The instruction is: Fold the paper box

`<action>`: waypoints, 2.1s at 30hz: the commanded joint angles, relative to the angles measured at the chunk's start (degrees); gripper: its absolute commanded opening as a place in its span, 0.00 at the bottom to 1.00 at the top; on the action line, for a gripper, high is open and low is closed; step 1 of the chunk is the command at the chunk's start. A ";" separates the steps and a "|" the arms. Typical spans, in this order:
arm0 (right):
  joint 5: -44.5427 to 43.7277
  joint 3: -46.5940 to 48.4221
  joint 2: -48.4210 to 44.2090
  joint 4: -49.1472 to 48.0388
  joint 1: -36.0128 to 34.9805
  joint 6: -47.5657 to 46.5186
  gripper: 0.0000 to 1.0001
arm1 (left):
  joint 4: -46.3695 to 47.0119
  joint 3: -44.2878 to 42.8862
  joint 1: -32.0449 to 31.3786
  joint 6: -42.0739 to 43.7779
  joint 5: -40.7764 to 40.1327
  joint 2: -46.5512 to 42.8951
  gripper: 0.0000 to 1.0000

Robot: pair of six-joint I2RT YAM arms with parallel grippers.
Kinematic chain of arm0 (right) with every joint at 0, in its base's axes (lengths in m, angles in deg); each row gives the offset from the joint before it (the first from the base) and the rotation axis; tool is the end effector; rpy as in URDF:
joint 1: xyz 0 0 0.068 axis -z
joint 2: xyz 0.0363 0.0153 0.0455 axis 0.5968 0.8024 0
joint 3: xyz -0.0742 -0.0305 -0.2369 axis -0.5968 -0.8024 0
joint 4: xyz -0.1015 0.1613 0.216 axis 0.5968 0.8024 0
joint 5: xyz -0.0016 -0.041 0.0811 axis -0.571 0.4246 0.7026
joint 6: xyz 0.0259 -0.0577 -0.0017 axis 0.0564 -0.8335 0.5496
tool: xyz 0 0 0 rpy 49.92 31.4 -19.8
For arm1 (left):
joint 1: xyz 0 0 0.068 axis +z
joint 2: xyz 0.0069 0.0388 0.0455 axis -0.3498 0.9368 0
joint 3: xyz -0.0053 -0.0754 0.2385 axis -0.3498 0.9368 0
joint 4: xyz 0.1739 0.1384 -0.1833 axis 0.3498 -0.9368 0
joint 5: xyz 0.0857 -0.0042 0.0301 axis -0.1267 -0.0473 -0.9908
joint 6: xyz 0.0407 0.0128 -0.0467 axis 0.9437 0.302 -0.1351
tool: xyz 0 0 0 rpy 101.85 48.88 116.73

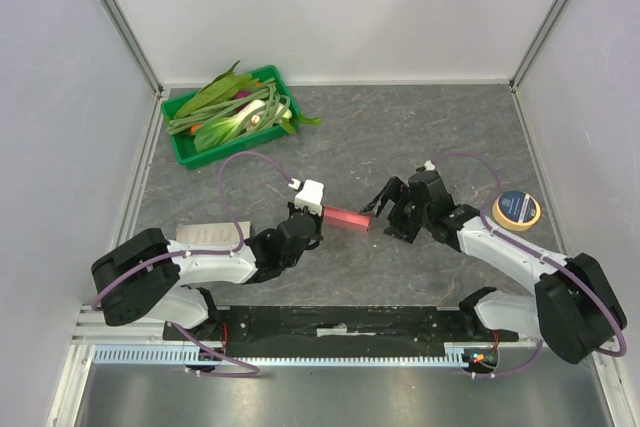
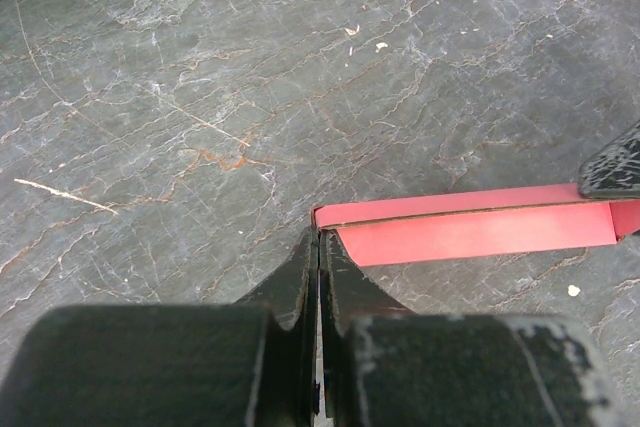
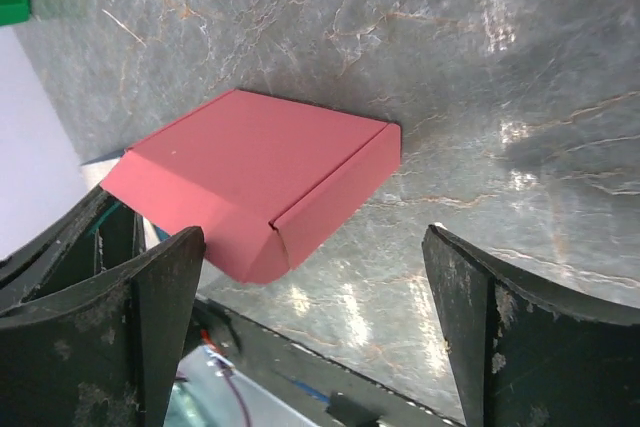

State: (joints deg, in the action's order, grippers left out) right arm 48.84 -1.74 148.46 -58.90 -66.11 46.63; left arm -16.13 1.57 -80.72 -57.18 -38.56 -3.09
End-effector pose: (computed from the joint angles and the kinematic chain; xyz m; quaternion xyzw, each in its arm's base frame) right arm 0.2377 0.1437 0.1503 0.2549 0.8885 0.3266 0.1972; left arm 0.1721 -0.2435 0.1291 0.1369 0.7972 -0.1271 0.5741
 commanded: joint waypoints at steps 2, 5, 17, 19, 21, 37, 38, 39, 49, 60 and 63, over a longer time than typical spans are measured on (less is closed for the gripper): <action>7.72 -5.68 1.69 -16.27 0.21 12.30 0.96 | -6.40 0.63 -0.84 -1.20 2.81 2.23 0.02; 7.99 -8.58 0.99 -20.69 0.12 16.94 0.86 | -6.40 0.55 -0.84 -1.20 3.07 2.41 0.02; 8.61 -14.92 1.60 -30.28 0.21 25.84 0.67 | -6.93 -0.16 -0.92 -1.28 3.42 2.76 0.02; 8.70 -15.88 1.95 -32.38 0.21 26.90 0.59 | -6.93 -0.16 -1.01 -1.46 3.51 2.94 0.02; 8.52 -16.41 2.48 -32.75 0.21 27.34 0.54 | -7.37 -0.25 -1.01 -1.55 3.69 3.11 0.02; 6.15 -17.20 9.42 -35.91 0.82 24.70 0.36 | -6.84 -0.16 -0.92 -0.59 8.78 2.50 0.25; 6.58 -17.12 9.95 -36.00 1.00 24.62 0.37 | -6.84 -0.42 -0.92 -0.15 8.87 2.76 0.20; 6.93 -16.68 10.30 -36.09 1.00 24.61 0.36 | -7.54 -0.94 -0.84 0.29 8.70 3.02 0.17; 8.34 -15.89 10.74 -35.91 1.17 23.65 0.39 | -6.14 -3.15 -0.84 0.39 7.03 7.15 0.04; 8.78 -17.03 8.37 -35.03 1.96 22.42 0.42 | -5.08 2.12 -0.84 -0.05 5.80 0.04 0.18; 9.92 -17.73 7.41 -35.30 3.37 22.33 0.41 | -5.70 6.76 -0.75 -2.59 5.27 -6.53 0.43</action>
State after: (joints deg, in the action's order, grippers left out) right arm 57.58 -18.67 157.86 -93.87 -64.21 69.71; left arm -23.95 3.84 -81.34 -57.09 -32.07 -2.87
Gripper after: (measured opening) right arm 0.421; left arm 0.326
